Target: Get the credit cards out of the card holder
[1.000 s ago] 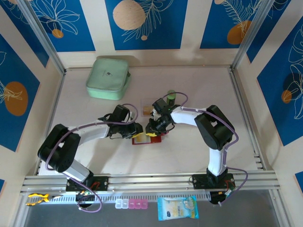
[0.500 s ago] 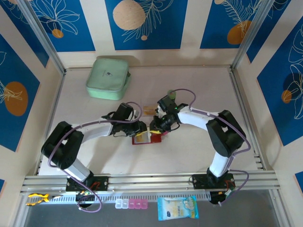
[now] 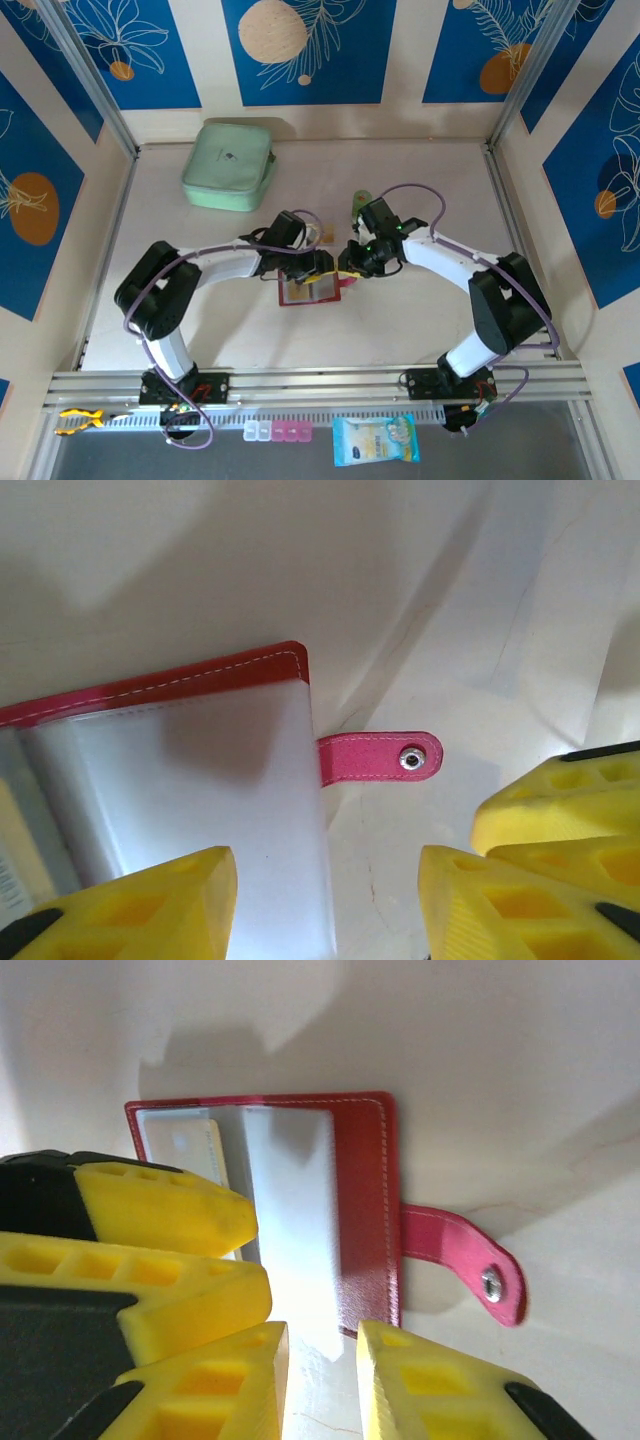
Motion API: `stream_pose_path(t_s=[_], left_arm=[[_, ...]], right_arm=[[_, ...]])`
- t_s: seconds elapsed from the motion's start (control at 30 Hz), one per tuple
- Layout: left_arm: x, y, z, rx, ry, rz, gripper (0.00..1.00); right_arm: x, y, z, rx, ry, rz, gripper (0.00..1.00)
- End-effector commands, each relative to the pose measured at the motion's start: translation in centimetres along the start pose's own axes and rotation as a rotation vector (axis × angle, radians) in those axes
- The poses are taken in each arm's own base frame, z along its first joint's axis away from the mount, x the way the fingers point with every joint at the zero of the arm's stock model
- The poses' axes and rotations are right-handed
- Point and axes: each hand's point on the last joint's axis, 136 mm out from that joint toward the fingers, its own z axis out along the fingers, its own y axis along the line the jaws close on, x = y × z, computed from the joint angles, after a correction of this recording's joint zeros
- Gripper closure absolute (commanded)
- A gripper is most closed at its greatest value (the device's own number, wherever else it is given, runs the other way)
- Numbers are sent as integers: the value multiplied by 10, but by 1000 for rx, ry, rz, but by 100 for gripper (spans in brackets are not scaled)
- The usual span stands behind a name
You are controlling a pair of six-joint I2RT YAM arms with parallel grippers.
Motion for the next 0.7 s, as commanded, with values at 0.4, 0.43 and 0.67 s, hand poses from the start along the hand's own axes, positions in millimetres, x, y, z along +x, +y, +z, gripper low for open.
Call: stream_pose_path(t_s=[0.4, 0.43, 0.67], left_arm=[[28, 10, 20, -58, 118, 9, 43], [30, 12, 20, -62, 122, 9, 43], [43, 15, 18, -74, 154, 24, 42]], right_arm=[[10, -8, -10, 13, 2, 8, 73], [10, -8, -9, 13, 2, 10, 73], [9, -9, -11, 18, -8, 12, 73]])
